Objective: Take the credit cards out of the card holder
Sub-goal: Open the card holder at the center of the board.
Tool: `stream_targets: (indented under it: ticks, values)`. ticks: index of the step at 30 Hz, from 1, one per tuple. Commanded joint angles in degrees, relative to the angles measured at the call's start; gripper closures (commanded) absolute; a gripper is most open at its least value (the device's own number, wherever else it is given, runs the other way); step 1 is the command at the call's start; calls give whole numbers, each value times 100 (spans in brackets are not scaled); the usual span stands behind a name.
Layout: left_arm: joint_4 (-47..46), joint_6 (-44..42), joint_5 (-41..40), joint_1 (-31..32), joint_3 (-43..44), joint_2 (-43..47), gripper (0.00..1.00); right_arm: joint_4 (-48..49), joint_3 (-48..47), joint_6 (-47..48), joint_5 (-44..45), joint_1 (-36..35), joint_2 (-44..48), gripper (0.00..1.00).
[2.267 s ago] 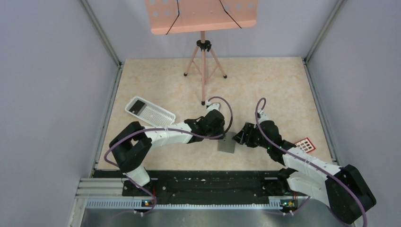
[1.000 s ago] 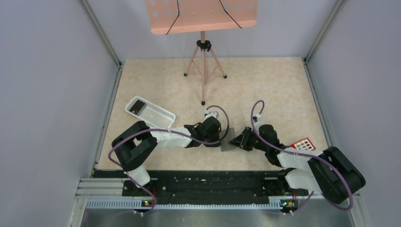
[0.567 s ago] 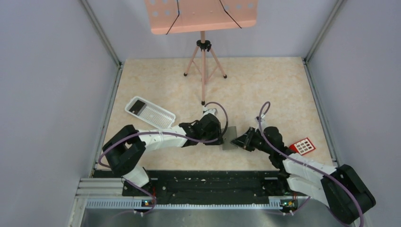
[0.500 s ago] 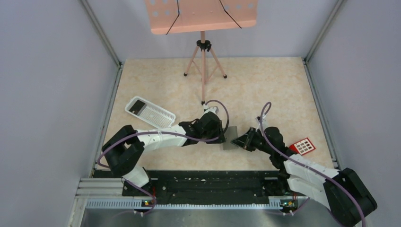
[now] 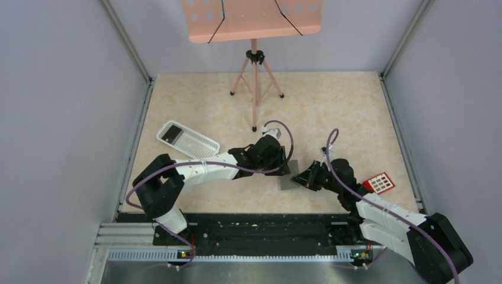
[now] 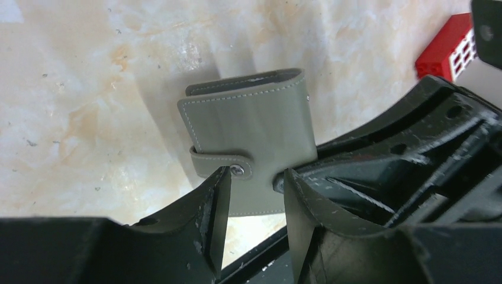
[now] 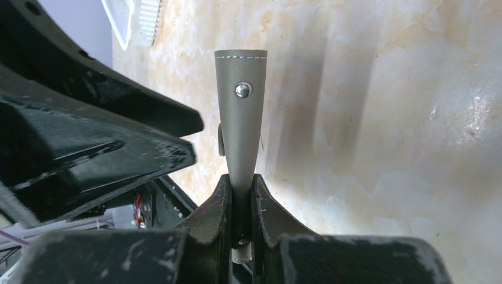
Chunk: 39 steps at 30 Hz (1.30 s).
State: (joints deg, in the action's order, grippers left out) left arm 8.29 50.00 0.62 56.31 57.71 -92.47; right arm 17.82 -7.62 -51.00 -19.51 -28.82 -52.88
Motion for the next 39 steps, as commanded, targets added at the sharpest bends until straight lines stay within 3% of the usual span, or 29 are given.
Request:
stream_targets:
  ticks: [1,9,17,21,25,37,39]
  values:
    - [-145,-116,25,28,284,-333,56,324,-181,57,-84,-67,129,100]
    - [-42,-147,-191,20,324,-587,58,374,-105,115,-100,-113,182,100]
    - [-214,-1,166,26,176,-709,67,420,-78,150,-45,-112,142,100]
    - [-184,44,206,29,153,-734,79,415,-41,181,11,-113,149,100]
    - [-11,-2,115,28,157,-663,100,352,-21,187,92,-111,182,100]
    - [305,-110,-411,29,-284,-128,100,129,-1,576,257,-104,80,100]
    - [261,-45,-448,28,-460,43,100,-116,-108,725,391,-101,17,95]
